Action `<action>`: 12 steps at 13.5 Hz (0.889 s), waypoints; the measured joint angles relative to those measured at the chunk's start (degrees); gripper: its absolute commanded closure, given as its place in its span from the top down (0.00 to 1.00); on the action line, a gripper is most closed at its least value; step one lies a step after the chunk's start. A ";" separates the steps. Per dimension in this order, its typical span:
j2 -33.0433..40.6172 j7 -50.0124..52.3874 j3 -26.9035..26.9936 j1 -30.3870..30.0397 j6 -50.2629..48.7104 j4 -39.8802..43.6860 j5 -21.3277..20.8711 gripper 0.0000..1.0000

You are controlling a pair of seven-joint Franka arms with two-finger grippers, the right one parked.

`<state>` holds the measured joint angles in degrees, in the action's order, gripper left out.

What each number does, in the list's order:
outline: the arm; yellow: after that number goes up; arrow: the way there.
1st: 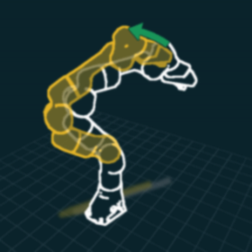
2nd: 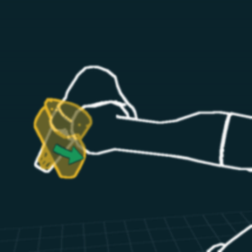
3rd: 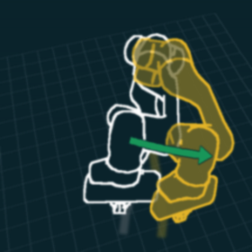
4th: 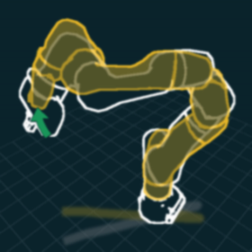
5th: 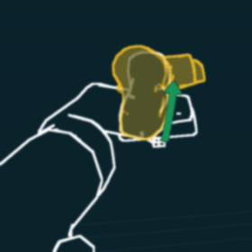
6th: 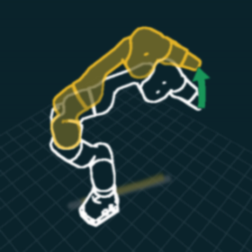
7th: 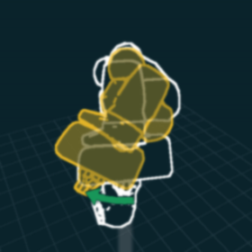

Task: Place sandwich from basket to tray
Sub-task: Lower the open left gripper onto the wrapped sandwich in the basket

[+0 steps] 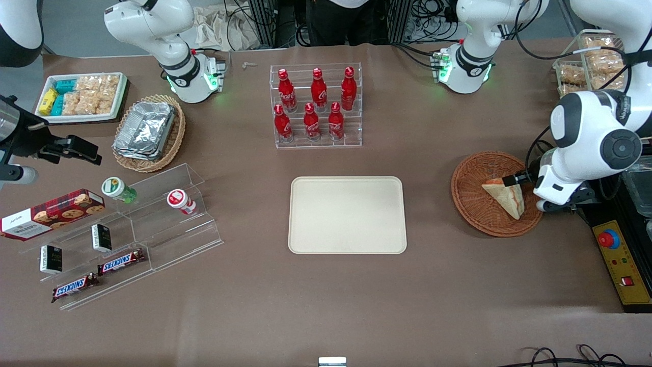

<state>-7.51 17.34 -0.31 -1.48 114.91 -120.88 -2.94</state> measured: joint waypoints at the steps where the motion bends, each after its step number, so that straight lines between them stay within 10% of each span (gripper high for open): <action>1: -0.20 0.70 0.01 0.00 1.62 -1.00 0.00 1.00; 12: -6.54 13.36 0.34 0.00 12.58 -4.84 0.00 0.95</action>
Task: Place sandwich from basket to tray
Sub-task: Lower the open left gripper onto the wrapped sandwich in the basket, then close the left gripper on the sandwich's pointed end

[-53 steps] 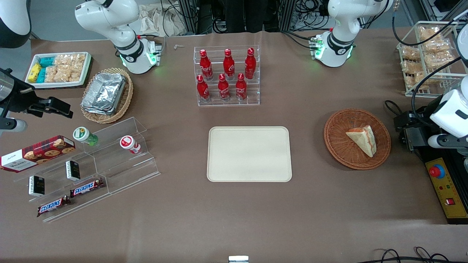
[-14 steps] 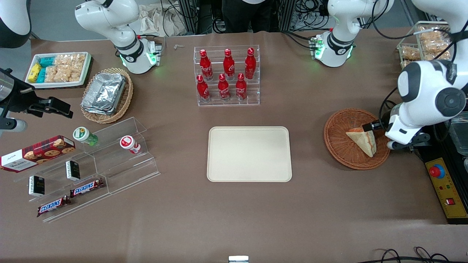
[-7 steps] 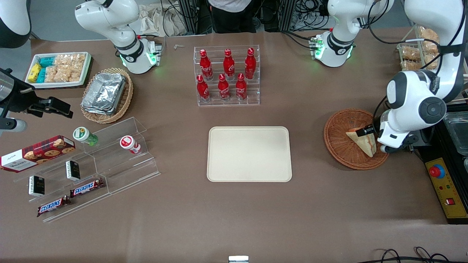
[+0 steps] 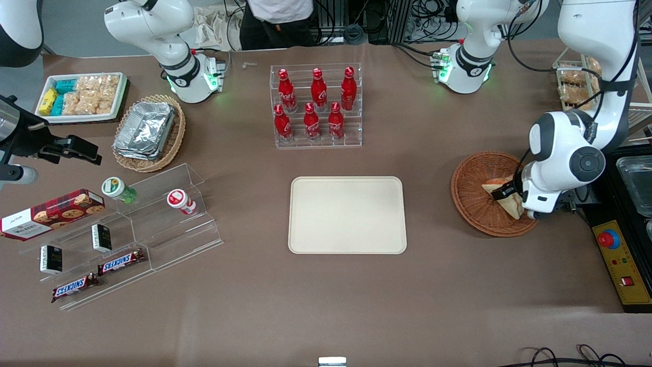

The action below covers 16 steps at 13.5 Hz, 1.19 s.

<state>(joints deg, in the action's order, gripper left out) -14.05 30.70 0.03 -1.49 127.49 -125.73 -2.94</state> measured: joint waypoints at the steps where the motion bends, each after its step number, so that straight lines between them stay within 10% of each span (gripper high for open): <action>1: -0.29 0.16 0.00 0.00 0.44 0.00 0.00 0.91; 9: -0.05 7.73 0.01 0.25 0.17 0.24 0.00 0.01; 16: 2.98 8.58 -0.64 1.01 -18.59 12.54 0.00 0.00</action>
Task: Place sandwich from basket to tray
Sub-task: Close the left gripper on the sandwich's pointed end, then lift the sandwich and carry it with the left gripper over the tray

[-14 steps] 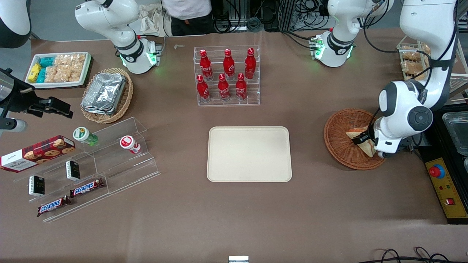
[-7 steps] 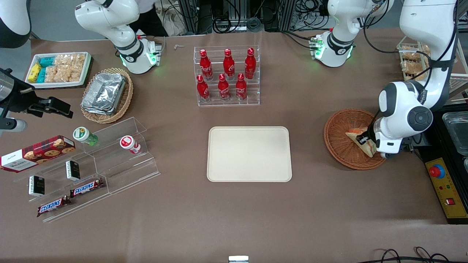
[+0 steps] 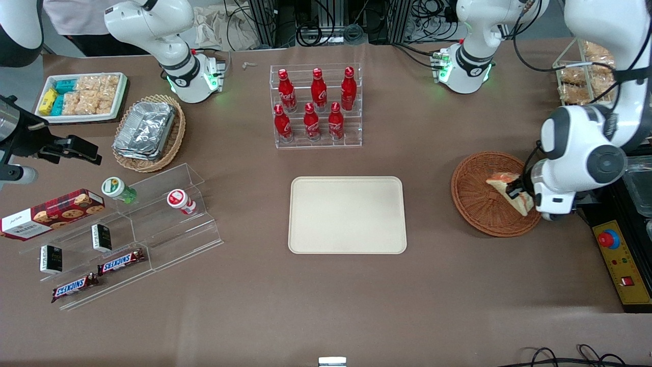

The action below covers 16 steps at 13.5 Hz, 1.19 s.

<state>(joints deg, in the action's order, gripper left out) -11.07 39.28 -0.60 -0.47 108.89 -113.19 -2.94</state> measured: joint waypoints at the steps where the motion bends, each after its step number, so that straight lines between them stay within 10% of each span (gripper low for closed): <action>1: 0.09 -0.36 -0.78 0.06 -3.72 3.74 0.00 0.00; 16: -5.44 -4.02 -18.83 3.11 -17.16 23.94 0.16 0.07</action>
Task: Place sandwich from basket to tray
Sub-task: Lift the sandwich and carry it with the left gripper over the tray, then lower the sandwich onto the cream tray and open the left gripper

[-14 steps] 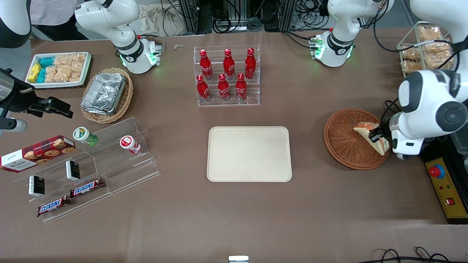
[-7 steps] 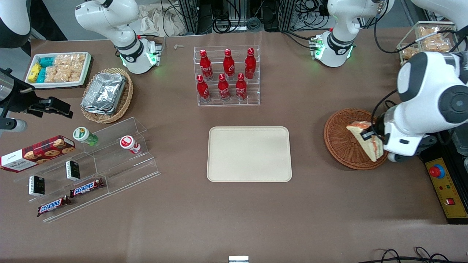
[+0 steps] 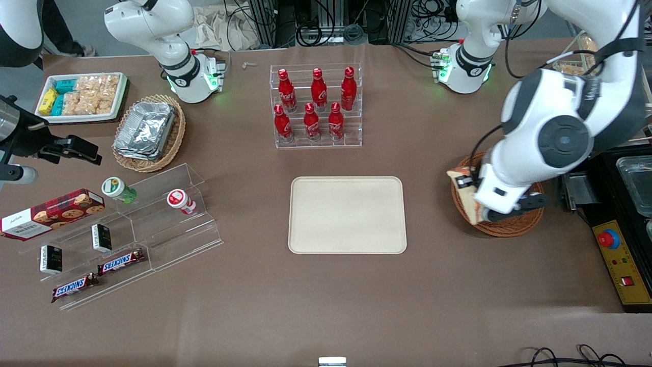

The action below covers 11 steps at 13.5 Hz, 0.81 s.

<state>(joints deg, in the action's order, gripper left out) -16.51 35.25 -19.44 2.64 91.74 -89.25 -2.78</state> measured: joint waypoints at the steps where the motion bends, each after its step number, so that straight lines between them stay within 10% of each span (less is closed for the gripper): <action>1: -0.85 0.00 -1.23 0.74 0.03 0.03 -0.02 0.05; 11: -18.63 -0.11 -1.80 11.38 15.78 1.97 -5.03 0.04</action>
<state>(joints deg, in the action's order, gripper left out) -35.13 35.14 -21.23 14.01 107.52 -87.28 -7.80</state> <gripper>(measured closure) 0.846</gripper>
